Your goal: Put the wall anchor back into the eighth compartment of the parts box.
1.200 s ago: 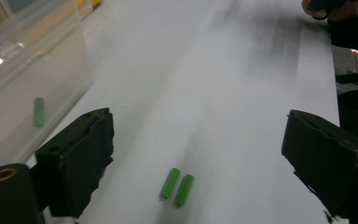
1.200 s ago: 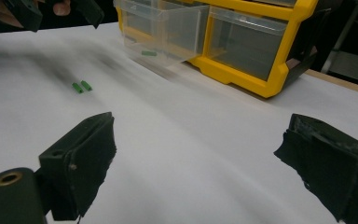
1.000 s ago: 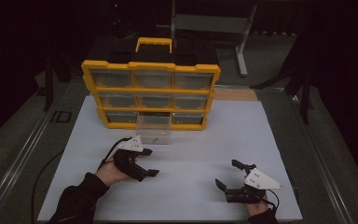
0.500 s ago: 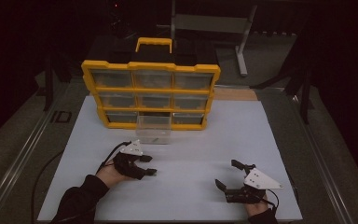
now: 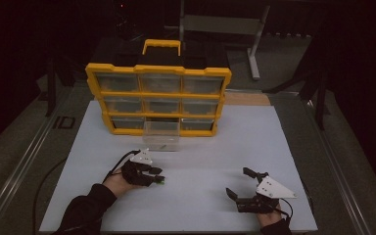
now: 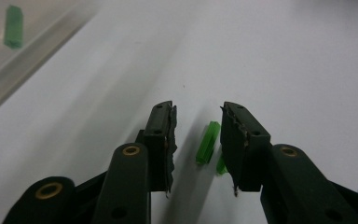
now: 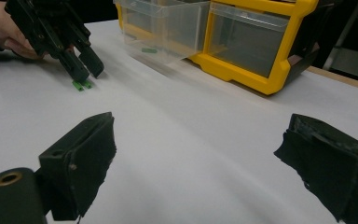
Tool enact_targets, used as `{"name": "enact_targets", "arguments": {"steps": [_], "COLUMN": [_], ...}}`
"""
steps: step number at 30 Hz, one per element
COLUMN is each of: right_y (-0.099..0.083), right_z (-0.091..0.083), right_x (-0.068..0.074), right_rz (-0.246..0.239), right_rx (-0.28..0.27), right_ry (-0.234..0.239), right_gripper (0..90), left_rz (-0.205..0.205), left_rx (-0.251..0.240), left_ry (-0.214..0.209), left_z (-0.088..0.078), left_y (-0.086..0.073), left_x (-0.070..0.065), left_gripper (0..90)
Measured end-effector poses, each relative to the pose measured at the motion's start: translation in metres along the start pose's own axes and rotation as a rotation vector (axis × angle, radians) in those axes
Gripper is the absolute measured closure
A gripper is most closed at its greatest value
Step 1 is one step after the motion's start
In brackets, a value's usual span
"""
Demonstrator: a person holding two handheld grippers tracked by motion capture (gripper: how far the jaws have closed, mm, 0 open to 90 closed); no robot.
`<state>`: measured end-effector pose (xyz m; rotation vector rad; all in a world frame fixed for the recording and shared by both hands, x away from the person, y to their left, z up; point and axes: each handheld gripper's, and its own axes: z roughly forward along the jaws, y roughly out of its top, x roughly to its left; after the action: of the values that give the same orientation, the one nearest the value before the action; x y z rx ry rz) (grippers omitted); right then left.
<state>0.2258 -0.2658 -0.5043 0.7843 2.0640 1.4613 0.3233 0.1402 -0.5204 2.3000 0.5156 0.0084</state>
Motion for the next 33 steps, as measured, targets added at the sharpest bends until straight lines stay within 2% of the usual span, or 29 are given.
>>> {"name": "enact_targets", "arguments": {"steps": [3,6,12,19,24,26,27,30,33], "right_y": [0.000,0.000,0.000,0.000,0.000,0.000,0.000,0.000,0.000], "right_z": [0.000,0.000,0.000,0.000,0.000,0.000,0.000,0.000,-0.001], "right_x": [0.000,0.000,0.000,0.000,0.000,0.000,0.000,0.000,0.000], "right_rz": [-0.001,0.000,0.000,-0.001,0.000,0.001,0.002,0.001,0.005], "right_rx": [0.001,0.002,0.002,0.001,0.001,-0.001,-0.002,-0.001,-0.006], "right_ry": [-0.001,-0.001,-0.001,-0.001,-0.001,-0.002,-0.002,-0.002,-0.003], "right_gripper": [9.0,9.0,9.0,9.0,9.0,9.0,9.0,9.0,9.0], "left_rz": [0.010,0.003,0.013,0.022,0.027,0.035,0.032,0.037,0.059], "left_rx": [0.004,0.003,0.023,0.030,0.019,0.011,-0.010,-0.009,0.005], "left_ry": [-0.002,-0.001,0.033,0.040,0.027,0.023,0.008,0.011,0.013], "left_z": [0.001,0.002,0.003,0.003,0.001,-0.001,-0.005,-0.008,-0.014], "left_y": [0.001,0.001,0.003,0.004,0.005,0.006,0.008,0.011,0.017], "left_x": [0.000,0.001,0.000,-0.001,-0.001,-0.001,0.000,0.001,0.000], "left_gripper": [71.3,73.2,83.5,84.5,84.5,84.5,84.5,84.5,84.5]}}
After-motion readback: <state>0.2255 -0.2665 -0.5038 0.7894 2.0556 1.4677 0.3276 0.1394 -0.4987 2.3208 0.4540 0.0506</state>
